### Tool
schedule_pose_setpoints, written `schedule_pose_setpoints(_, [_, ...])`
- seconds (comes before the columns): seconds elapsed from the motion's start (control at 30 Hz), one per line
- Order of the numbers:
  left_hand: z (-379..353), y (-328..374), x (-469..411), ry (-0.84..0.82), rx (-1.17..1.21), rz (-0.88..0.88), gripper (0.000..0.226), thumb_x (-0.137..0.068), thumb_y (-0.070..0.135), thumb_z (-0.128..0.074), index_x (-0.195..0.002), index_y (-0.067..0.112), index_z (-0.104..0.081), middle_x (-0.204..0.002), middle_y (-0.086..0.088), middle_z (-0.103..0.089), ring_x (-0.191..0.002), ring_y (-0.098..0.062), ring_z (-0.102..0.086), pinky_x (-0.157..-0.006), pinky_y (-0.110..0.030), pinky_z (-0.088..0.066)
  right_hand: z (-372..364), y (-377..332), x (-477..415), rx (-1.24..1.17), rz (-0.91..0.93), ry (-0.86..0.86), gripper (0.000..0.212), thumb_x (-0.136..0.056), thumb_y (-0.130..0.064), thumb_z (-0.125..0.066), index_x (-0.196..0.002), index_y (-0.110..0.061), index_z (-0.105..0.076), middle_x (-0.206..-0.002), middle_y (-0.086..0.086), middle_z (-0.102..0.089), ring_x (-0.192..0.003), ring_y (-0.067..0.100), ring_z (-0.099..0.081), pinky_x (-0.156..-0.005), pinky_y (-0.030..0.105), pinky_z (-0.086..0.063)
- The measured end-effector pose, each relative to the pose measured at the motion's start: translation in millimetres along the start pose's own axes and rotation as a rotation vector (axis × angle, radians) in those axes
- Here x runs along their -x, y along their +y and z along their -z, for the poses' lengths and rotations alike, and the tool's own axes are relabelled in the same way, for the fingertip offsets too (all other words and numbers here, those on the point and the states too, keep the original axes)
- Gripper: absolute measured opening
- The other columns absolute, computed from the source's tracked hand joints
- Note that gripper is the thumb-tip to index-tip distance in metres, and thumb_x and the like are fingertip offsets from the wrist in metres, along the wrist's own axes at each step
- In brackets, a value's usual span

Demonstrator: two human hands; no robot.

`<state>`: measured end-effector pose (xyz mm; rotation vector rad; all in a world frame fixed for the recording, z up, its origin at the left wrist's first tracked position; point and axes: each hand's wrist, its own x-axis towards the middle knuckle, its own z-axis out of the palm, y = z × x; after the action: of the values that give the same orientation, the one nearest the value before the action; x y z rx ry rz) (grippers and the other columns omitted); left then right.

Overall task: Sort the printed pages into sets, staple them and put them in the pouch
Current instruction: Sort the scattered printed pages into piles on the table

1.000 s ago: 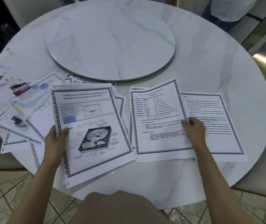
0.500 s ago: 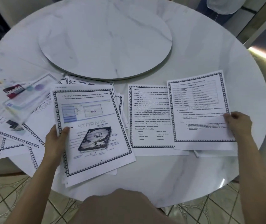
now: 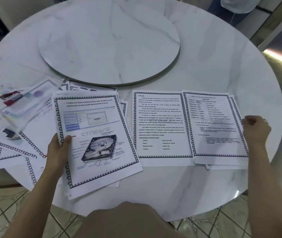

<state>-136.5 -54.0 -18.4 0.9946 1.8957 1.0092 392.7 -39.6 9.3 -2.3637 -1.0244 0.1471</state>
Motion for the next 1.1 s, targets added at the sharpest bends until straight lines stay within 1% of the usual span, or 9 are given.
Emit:
schedule_pose_setpoints(0.1, [-2.4, 1.5, 3.0, 0.004, 0.001, -0.008, 0.031, -0.098, 0.019, -0.042, -0.126, 0.007, -0.048, -0.127, -0.014, -0.055, -0.116, -0.032, -0.052, -0.093, -0.037, -0.04, -16.9, -37.9, 28.2, -0.161, 0.139, -0.084, 0.024, -0.087, -0.005, -0.059, -0.108, 0.006, -0.063, -0.109, 0.026, -0.062, -0.096, 0.032, -0.06, -0.089, 0.029, -0.042])
schedule_pose_setpoints(0.17, [-3.2, 3.1, 5.1, 0.004, 0.005, -0.01, 0.031, -0.098, 0.019, -0.042, -0.126, 0.006, -0.048, -0.128, -0.015, -0.054, -0.116, -0.032, -0.052, -0.092, -0.037, -0.04, -34.9, -63.9, 55.0, -0.215, 0.216, -0.202, 0.026, -0.088, -0.008, -0.06, -0.112, 0.003, -0.061, -0.111, 0.022, -0.06, -0.092, 0.021, -0.055, -0.086, 0.024, -0.04])
schedule_pose_setpoints(0.3, [-2.3, 2.5, 6.4, -0.001, 0.017, -0.009, 0.031, -0.098, 0.02, -0.043, -0.126, 0.007, -0.049, -0.127, -0.015, -0.055, -0.116, -0.033, -0.052, -0.097, -0.043, -0.042, -73.7, -82.9, 91.5, -0.115, 0.295, -0.344, 0.036, -0.088, -0.015, -0.061, -0.12, 0.001, -0.056, -0.122, 0.021, -0.049, -0.113, 0.031, -0.046, -0.094, 0.031, -0.034])
schedule_pose_setpoints(0.37, [-2.4, 2.6, 6.8, 0.001, 0.02, -0.001, 0.031, -0.098, 0.02, -0.043, -0.125, 0.007, -0.049, -0.127, -0.015, -0.055, -0.116, -0.034, -0.053, -0.098, -0.045, -0.042, -82.7, -76.3, 95.2, -0.028, 0.254, -0.327, 0.039, -0.089, -0.017, -0.059, -0.122, 0.002, -0.054, -0.125, 0.023, -0.045, -0.118, 0.036, -0.04, -0.098, 0.036, -0.032])
schedule_pose_setpoints(0.53, [-4.8, 4.9, 11.2, 0.011, 0.018, -0.007, 0.03, -0.098, 0.02, -0.044, -0.124, 0.007, -0.05, -0.126, -0.016, -0.056, -0.114, -0.034, -0.053, -0.095, -0.042, -0.042, -80.9, -47.5, 82.0, 0.108, 0.256, -0.249, 0.03, -0.091, -0.015, -0.053, -0.114, 0.005, -0.057, -0.119, 0.026, -0.048, -0.109, 0.039, -0.042, -0.091, 0.04, -0.035])
schedule_pose_setpoints(0.7, [-6.0, 4.4, 16.0, 0.019, 0.03, -0.011, 0.031, -0.098, 0.018, -0.043, -0.125, 0.005, -0.049, -0.127, -0.016, -0.055, -0.114, -0.033, -0.053, -0.093, -0.039, -0.042, -70.9, -32.6, 65.7, 0.124, 0.252, -0.229, 0.028, -0.09, -0.009, -0.052, -0.111, 0.009, -0.058, -0.116, 0.029, -0.049, -0.107, 0.042, -0.044, -0.093, 0.043, -0.034])
schedule_pose_setpoints(0.8, [-6.9, 3.8, 20.4, 0.023, 0.032, -0.017, 0.032, -0.098, 0.018, -0.043, -0.126, 0.004, -0.048, -0.127, -0.017, -0.055, -0.115, -0.034, -0.053, -0.092, -0.038, -0.041, -74.9, -40.4, 72.3, 0.107, 0.312, -0.218, 0.03, -0.093, -0.012, -0.045, -0.11, 0.007, -0.059, -0.111, 0.027, -0.054, -0.106, 0.04, -0.045, -0.094, 0.042, -0.034])
schedule_pose_setpoints(0.93, [-8.2, 3.9, 23.3, 0.019, 0.029, -0.017, 0.035, -0.098, 0.018, -0.042, -0.13, 0.004, -0.047, -0.129, -0.017, -0.054, -0.117, -0.034, -0.052, -0.096, -0.042, -0.041, -85.7, -64.9, 90.7, 0.02, 0.251, -0.316, 0.03, -0.091, -0.016, -0.054, -0.111, 0.006, -0.057, -0.114, 0.025, -0.051, -0.111, 0.038, -0.045, -0.095, 0.038, -0.035])
schedule_pose_setpoints(1.1, [-9.8, 5.4, 25.5, 0.019, 0.04, -0.026, 0.037, -0.098, 0.018, -0.042, -0.132, 0.004, -0.045, -0.131, -0.015, -0.053, -0.12, -0.033, -0.05, -0.1, -0.042, -0.04, -90.7, -84.0, 102.9, 0.119, 0.185, -0.31, 0.043, -0.087, -0.02, -0.062, -0.119, 0.006, -0.049, -0.123, 0.024, -0.045, -0.116, 0.037, -0.042, -0.093, 0.04, -0.038])
